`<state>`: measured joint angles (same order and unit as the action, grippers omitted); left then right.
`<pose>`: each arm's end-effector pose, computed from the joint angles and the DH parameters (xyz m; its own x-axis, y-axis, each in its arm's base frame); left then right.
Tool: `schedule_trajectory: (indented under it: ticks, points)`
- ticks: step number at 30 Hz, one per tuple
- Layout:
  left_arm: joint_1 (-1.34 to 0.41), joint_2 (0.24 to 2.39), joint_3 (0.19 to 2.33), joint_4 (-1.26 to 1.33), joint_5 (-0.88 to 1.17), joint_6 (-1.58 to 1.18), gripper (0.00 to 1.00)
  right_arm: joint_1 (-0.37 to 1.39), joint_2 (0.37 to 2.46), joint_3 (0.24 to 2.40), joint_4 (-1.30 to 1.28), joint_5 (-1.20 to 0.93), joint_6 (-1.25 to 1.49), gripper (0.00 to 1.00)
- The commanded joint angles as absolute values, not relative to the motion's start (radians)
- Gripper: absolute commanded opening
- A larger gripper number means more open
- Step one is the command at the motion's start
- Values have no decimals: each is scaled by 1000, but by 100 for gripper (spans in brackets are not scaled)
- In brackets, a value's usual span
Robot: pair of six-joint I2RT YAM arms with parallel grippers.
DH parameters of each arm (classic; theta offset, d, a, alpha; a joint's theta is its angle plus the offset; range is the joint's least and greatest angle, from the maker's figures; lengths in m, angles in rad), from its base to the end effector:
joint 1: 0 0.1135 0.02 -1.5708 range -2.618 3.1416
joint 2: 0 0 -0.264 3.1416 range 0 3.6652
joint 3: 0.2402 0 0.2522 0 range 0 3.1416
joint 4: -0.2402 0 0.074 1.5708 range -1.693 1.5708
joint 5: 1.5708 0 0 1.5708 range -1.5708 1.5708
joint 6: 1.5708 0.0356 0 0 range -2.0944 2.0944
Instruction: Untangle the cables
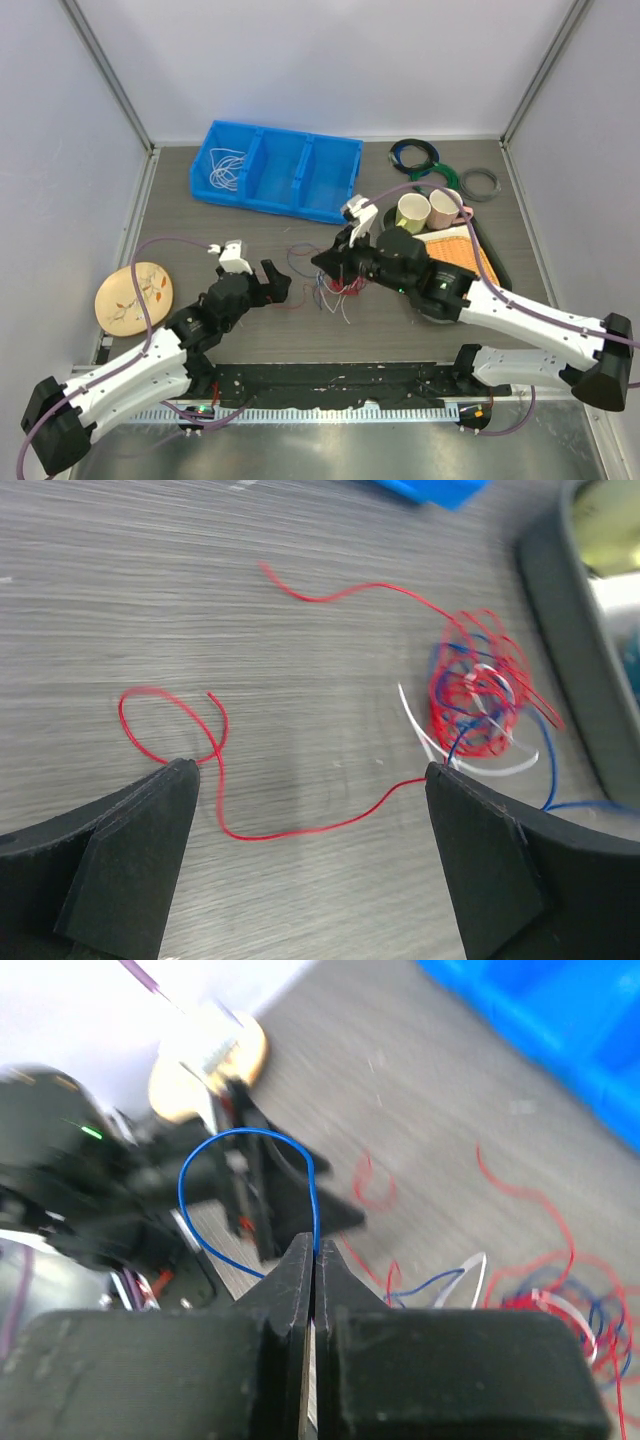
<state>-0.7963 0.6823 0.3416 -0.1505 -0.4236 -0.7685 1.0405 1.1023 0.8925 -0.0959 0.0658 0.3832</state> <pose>0.1223 -0.1041 0.2045 -0.5139 -0.3808 -0.7687 0.0570 0.8790 -0.4735 0.1322 0.2208 0.3238 -0.4512 -0.0319 -0.8919 -0.7120 0.6153 0.3382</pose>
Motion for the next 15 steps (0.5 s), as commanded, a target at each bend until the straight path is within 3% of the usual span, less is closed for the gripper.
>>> schedule_trajectory:
  ticks: [1, 15]
  points:
    - [-795, 715, 316, 112, -168, -641, 100, 1042, 1043, 1049, -57, 47, 284, 1]
    - [-795, 822, 324, 433, 290, -569, 100, 1042, 1064, 1380, -32, 46, 166, 1]
